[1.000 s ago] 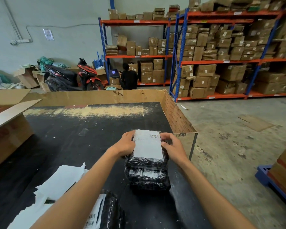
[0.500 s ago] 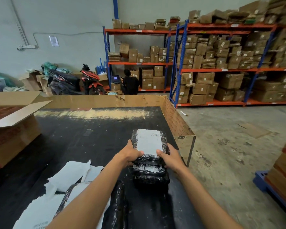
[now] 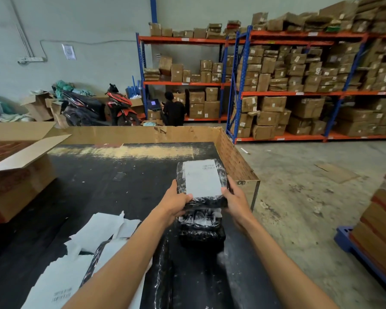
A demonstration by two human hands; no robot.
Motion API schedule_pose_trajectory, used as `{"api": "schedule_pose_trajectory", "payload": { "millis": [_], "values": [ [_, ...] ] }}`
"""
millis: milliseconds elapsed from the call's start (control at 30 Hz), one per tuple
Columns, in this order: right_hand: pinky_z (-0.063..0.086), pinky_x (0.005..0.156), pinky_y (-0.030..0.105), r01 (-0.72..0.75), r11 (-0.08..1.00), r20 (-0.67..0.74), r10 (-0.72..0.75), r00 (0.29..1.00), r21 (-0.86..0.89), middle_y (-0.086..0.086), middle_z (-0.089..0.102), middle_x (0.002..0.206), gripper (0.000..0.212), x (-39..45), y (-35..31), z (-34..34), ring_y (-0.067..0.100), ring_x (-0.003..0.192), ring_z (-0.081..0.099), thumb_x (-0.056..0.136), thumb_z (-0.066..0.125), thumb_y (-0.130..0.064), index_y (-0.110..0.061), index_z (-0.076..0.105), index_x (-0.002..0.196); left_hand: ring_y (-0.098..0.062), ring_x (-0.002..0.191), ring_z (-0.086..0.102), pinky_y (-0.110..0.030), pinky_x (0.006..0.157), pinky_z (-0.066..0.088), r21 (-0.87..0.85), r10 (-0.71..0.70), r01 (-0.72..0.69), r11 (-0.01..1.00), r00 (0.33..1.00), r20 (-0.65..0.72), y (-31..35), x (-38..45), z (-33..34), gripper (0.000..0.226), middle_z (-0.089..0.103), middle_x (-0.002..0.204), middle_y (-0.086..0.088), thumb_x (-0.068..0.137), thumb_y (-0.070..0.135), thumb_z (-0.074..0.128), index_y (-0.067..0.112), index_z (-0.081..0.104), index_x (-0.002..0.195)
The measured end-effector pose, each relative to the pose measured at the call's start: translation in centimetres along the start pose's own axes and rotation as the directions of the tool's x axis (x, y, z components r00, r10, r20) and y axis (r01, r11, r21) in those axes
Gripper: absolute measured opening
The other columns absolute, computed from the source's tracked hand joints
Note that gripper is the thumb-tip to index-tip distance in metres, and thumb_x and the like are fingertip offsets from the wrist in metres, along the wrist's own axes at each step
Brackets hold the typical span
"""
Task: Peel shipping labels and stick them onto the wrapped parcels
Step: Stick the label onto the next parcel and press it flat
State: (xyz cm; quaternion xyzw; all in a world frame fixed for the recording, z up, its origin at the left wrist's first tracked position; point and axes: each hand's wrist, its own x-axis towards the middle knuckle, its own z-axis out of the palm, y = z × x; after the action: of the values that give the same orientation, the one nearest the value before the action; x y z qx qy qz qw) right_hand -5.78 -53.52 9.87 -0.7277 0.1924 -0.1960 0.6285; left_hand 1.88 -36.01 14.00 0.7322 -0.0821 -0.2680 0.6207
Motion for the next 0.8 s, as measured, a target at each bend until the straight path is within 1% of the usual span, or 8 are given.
{"api": "schedule_pose_trajectory", "payload": {
  "millis": [133, 200, 300, 400, 500, 567, 700, 800],
  "values": [
    [0.034, 0.118, 0.049, 0.017, 0.996, -0.019, -0.016, 1.000, 0.091, -0.002, 0.038, 0.159, 0.055, -2.8, -1.5, -1.3, 0.019, 0.144, 0.038, 0.104, 0.048, -0.014, -0.022, 0.032, 0.156, -0.026, 0.140, 0.037, -0.047, 0.115, 0.033, -0.001, 0.101, -0.102, 0.995, 0.987, -0.128, -0.3, -3.5, 1.9, 0.085, 0.026, 0.161, -0.002, 0.095, 0.009, 0.059, 0.027, 0.006, 0.157],
    [0.048, 0.098, 0.035, -0.006, 0.987, -0.031, 0.011, 0.999, 0.159, 0.002, 0.046, 0.151, 0.052, -4.8, -1.4, -2.1, 0.016, 0.126, 0.052, 0.105, 0.047, -0.010, -0.019, 0.036, 0.154, -0.025, 0.137, 0.040, -0.039, 0.112, 0.032, -0.042, 0.113, -0.121, 0.992, 0.980, -0.162, -1.0, -5.5, 2.8, 0.084, 0.032, 0.158, -0.006, 0.094, 0.010, 0.062, 0.023, 0.008, 0.156],
    [0.048, 0.071, 0.020, -0.032, 0.983, -0.033, 0.039, 0.999, 0.179, -0.005, 0.049, 0.139, 0.049, -8.2, -0.9, -3.1, 0.003, 0.103, 0.056, 0.106, 0.044, -0.011, -0.023, 0.038, 0.153, -0.025, 0.135, 0.042, -0.035, 0.108, 0.034, -0.056, 0.103, -0.113, 0.992, 0.982, -0.158, -2.7, -8.1, 4.0, 0.081, 0.035, 0.156, -0.007, 0.093, 0.010, 0.064, 0.021, 0.012, 0.154],
    [0.054, 0.092, 0.035, -0.033, 0.988, -0.070, 0.044, 0.997, 0.152, -0.002, 0.052, 0.146, 0.048, -11.6, -0.2, -4.2, 0.016, 0.121, 0.057, 0.105, 0.044, -0.011, -0.024, 0.041, 0.152, -0.025, 0.135, 0.043, -0.038, 0.112, 0.035, -0.043, 0.093, -0.098, 0.994, 0.989, -0.114, -4.6, -10.7, 5.0, 0.075, 0.040, 0.153, -0.006, 0.094, 0.011, 0.061, 0.021, 0.016, 0.154],
    [0.041, 0.113, 0.044, -0.015, 0.994, -0.080, 0.024, 0.996, 0.113, -0.006, 0.051, 0.144, 0.047, -15.4, -0.1, -4.8, 0.019, 0.133, 0.048, 0.104, 0.046, -0.008, -0.019, 0.043, 0.150, -0.025, 0.135, 0.044, -0.042, 0.113, 0.036, -0.024, 0.078, -0.080, 0.996, 0.994, -0.079, -7.2, -12.9, 5.9, 0.073, 0.042, 0.152, -0.004, 0.096, 0.011, 0.057, 0.023, 0.015, 0.155],
    [0.040, 0.108, 0.033, -0.031, 0.995, -0.080, 0.038, 0.996, 0.092, -0.013, 0.047, 0.134, 0.048, -18.0, 0.5, -5.0, 0.014, 0.129, 0.044, 0.104, 0.046, -0.006, -0.019, 0.042, 0.150, -0.023, 0.133, 0.046, -0.045, 0.113, 0.038, 0.013, 0.078, -0.077, 0.997, 0.994, -0.083, -9.3, -14.3, 6.5, 0.069, 0.047, 0.148, -0.003, 0.097, 0.011, 0.055, 0.021, 0.018, 0.154],
    [0.049, 0.079, 0.005, -0.071, 0.995, -0.023, 0.073, 0.997, 0.063, -0.020, 0.052, 0.126, 0.049, -22.0, 3.2, -5.1, -0.002, 0.102, 0.056, 0.103, 0.046, -0.002, -0.026, 0.037, 0.144, -0.024, 0.140, 0.039, -0.046, 0.115, 0.035, 0.067, 0.025, -0.018, 0.998, 0.994, -0.102, -13.5, -16.9, 7.4, 0.070, 0.037, 0.155, -0.002, 0.098, 0.015, 0.050, 0.021, 0.012, 0.157],
    [0.045, 0.083, 0.001, -0.091, 0.994, 0.013, 0.091, 0.996, -0.057, -0.015, 0.049, 0.138, 0.051, -23.6, 5.9, -4.9, -0.001, 0.111, 0.053, 0.102, 0.048, 0.000, -0.015, 0.035, 0.149, -0.025, 0.146, 0.029, -0.048, 0.118, 0.029, 0.116, -0.048, 0.064, 0.991, 0.990, -0.133, -16.6, -18.4, 7.5, 0.069, 0.026, 0.161, -0.004, 0.099, 0.017, 0.048, 0.020, 0.012, 0.157]
  ]
}}
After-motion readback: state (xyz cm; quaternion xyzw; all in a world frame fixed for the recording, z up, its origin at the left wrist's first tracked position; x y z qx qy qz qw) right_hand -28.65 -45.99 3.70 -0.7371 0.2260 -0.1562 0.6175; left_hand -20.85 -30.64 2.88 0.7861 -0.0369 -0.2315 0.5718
